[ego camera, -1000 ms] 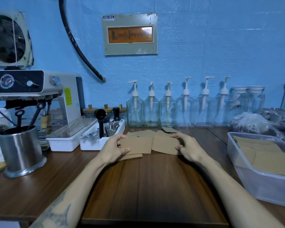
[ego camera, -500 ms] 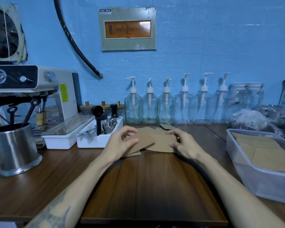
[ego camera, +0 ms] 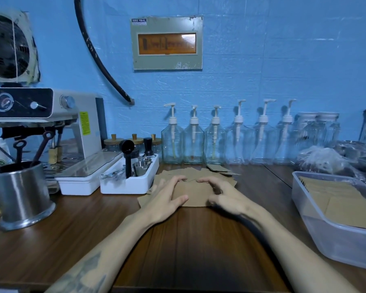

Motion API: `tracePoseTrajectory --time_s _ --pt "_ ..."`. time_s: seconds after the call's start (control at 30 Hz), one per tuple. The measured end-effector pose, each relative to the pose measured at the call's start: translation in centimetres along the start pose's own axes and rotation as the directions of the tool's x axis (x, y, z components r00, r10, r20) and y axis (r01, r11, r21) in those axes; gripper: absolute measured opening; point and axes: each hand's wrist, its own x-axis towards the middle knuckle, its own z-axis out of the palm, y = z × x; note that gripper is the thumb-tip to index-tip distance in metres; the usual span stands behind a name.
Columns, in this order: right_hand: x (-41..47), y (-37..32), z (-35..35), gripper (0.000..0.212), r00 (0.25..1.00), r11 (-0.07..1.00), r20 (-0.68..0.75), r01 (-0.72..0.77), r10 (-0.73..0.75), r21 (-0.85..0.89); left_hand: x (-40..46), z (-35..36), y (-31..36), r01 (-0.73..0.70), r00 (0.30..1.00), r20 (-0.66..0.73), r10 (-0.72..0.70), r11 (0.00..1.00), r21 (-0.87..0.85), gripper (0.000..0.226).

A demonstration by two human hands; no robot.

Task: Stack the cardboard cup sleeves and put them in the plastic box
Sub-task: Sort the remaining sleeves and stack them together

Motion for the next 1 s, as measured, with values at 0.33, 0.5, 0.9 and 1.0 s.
tracePoseTrajectory --time_s 0.33,0.5,0.9,1.0 --pt "0.3 0.2 0.9 0.043 0.993 0.997 -0.096 0.064 -0.067 -0.037 0.5 0.1 -1.5 -0.059 0.998 0.005 0.059 0.998 -0.021 0.037" --pt "0.0 0.6 -0.6 0.04 0.981 0.998 -0.195 0.01 -0.022 -0.062 0.8 -1.4 -2.4 -0.04 0.998 -0.06 0.032 0.989 -0.144 0.034" --pt "-0.2 3.3 -3.6 0.04 0.967 0.98 -0.236 -0.134 0.097 -0.144 3.0 -2.4 -2.9 0.033 0.998 -0.061 -0.027 0.993 0.112 0.041" --pt "-0.3 3.9 -4.4 0.04 0.964 0.977 -0.241 -0.151 0.112 -0.148 4.2 -1.7 -2.6 0.029 0.998 0.052 -0.042 0.975 0.222 0.061"
